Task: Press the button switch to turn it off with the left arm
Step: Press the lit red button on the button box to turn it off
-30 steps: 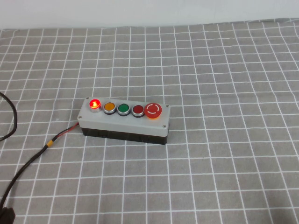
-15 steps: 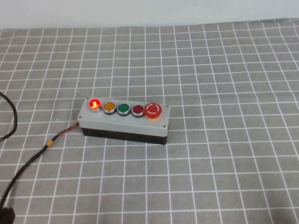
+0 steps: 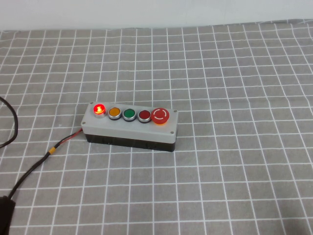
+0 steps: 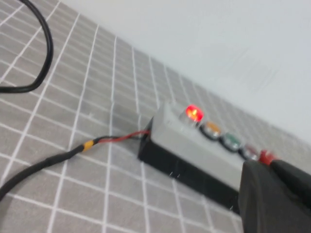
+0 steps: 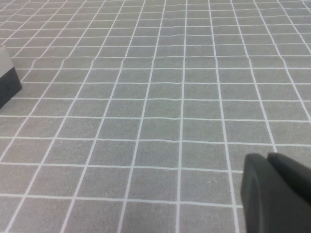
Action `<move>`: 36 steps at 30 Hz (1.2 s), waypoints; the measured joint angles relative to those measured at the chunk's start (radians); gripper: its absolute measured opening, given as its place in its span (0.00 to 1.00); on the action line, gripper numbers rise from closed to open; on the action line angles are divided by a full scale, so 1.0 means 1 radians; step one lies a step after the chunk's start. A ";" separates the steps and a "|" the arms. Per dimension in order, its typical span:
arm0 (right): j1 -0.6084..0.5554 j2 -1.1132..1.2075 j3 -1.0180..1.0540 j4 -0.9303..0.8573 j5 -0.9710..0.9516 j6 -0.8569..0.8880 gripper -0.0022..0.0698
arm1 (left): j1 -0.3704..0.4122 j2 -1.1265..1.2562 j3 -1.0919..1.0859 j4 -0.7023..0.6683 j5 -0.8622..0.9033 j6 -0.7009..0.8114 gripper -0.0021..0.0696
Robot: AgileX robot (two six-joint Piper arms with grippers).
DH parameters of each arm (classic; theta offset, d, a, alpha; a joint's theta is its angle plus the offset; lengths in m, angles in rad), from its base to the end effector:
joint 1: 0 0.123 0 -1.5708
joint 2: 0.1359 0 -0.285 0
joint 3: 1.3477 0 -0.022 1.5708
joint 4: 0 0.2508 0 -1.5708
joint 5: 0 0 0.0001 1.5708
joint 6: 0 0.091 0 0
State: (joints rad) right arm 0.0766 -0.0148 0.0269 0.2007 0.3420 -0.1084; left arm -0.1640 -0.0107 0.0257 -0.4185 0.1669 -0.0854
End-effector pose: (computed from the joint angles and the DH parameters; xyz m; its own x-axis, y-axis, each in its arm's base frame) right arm 0.0526 0.0102 0.1747 -0.2674 0.0604 -0.9617 -0.1195 0.9882 0.0953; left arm 0.0545 -0.0153 0.1912 -0.1794 -0.4540 -0.8727 0.1634 0.8611 -0.4815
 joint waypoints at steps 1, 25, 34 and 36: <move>0.000 0.000 0.000 0.000 0.000 0.000 0.01 | 0.000 0.000 0.000 -0.011 -0.011 -0.004 0.02; 0.000 0.000 0.000 0.000 0.000 0.000 0.01 | 0.000 0.703 -0.660 0.121 0.646 0.152 0.02; 0.000 0.000 0.000 0.000 0.000 0.000 0.01 | 0.000 1.143 -0.979 0.127 0.758 0.314 0.02; 0.000 0.000 0.000 0.000 0.000 0.000 0.01 | 0.000 1.211 -1.031 0.127 0.758 0.325 0.02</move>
State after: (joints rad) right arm 0.0766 -0.0148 0.0269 0.2007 0.3420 -0.1084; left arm -0.1640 1.2002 -1.0055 -0.2916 0.9247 0.2396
